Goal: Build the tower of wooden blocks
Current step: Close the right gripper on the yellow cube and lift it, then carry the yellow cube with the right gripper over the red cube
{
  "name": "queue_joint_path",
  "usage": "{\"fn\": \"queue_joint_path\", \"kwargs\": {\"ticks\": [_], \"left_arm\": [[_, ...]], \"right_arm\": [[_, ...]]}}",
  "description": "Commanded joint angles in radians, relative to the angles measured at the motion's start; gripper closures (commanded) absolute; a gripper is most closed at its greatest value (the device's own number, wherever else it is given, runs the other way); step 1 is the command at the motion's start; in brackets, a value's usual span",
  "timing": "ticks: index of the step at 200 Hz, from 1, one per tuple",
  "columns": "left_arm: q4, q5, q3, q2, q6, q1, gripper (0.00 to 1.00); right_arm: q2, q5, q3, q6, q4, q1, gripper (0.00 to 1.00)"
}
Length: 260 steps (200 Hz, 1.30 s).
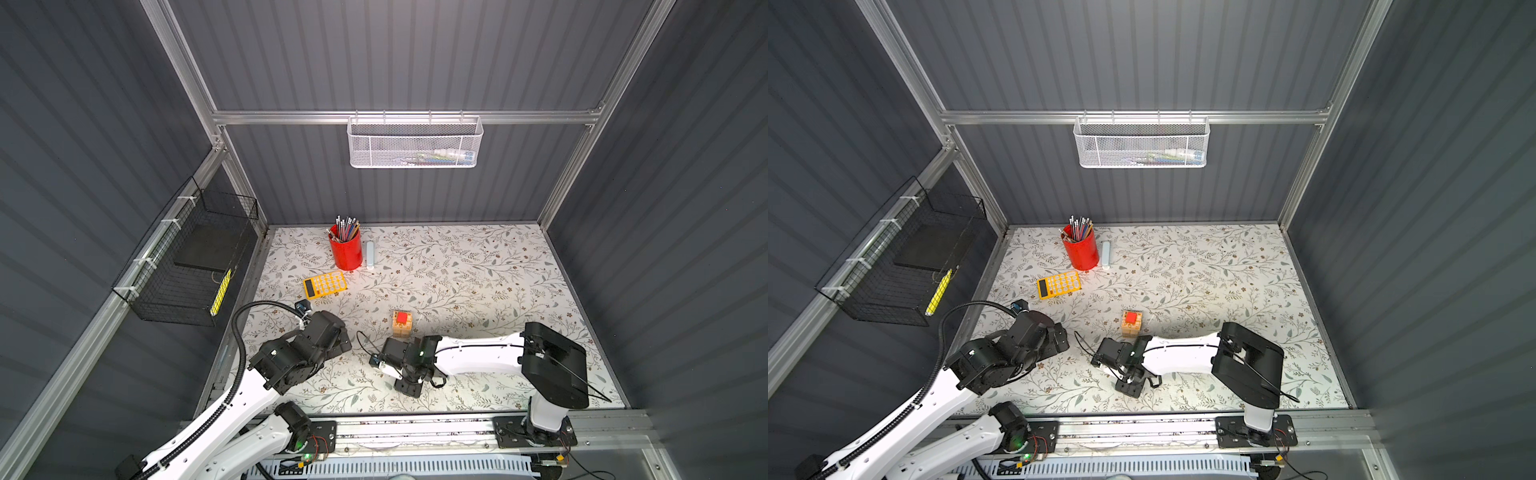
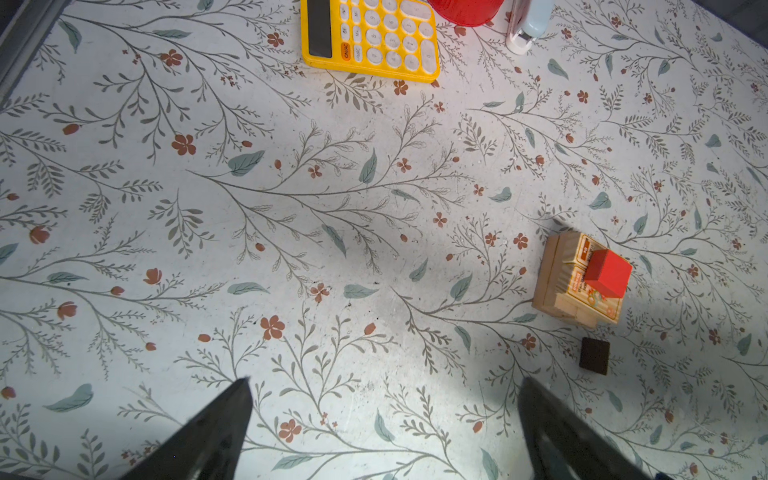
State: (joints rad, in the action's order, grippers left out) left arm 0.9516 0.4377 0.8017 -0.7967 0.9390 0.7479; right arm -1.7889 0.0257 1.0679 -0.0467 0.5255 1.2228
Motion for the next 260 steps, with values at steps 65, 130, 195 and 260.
{"fn": "queue_joint_path", "kwargs": {"ticks": [65, 130, 195, 260], "left_arm": [[0.023, 0.016, -0.01, -0.009, 0.016, 0.005, 0.0], [0.017, 0.016, -0.011, -0.012, 0.015, 0.005, 0.0], [0.01, 0.026, -0.002, -0.012, -0.002, 0.005, 0.0], [-0.023, 0.028, 0.051, -0.072, -0.053, 0.004, 0.0]], "right_arm": [[-0.012, -0.027, 0.019, 0.025, 0.06, -0.018, 0.59], [-0.016, -0.095, 0.025, 0.102, 0.041, -0.045, 0.66], [0.056, -0.088, 0.048, 0.088, 0.095, -0.061, 0.77], [0.181, -0.099, 0.123, -0.068, 0.195, -0.165, 0.82]]}}
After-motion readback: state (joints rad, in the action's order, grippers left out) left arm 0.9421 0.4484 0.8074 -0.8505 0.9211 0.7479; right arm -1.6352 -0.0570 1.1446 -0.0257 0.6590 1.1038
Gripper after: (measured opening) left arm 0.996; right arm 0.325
